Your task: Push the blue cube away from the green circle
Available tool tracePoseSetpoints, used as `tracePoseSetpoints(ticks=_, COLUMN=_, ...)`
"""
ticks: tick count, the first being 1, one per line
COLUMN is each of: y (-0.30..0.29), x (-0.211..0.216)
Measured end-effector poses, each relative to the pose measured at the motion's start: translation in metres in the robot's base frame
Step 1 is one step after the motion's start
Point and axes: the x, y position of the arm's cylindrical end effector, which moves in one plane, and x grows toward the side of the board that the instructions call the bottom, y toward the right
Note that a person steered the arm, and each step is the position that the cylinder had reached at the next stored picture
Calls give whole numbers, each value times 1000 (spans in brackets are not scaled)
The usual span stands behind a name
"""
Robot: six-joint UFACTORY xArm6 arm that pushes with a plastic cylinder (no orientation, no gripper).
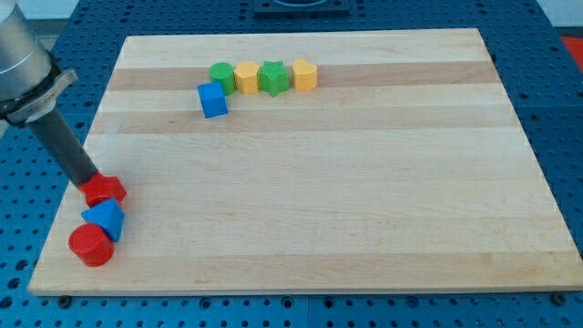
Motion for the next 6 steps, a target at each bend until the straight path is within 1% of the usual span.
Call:
tracePoseSetpoints(ticks=1, y=38, x=-19)
tracePoseSetpoints(ticks=2, y=96, x=-20)
tracePoseSetpoints(ticks=3, y=150, x=-37)
tracePoseSetpoints(ticks=4, y=200, x=-65)
tracePoseSetpoints(ticks=5, y=206, x=-114)
tracePoseSetpoints(ticks=6, y=173, x=-140)
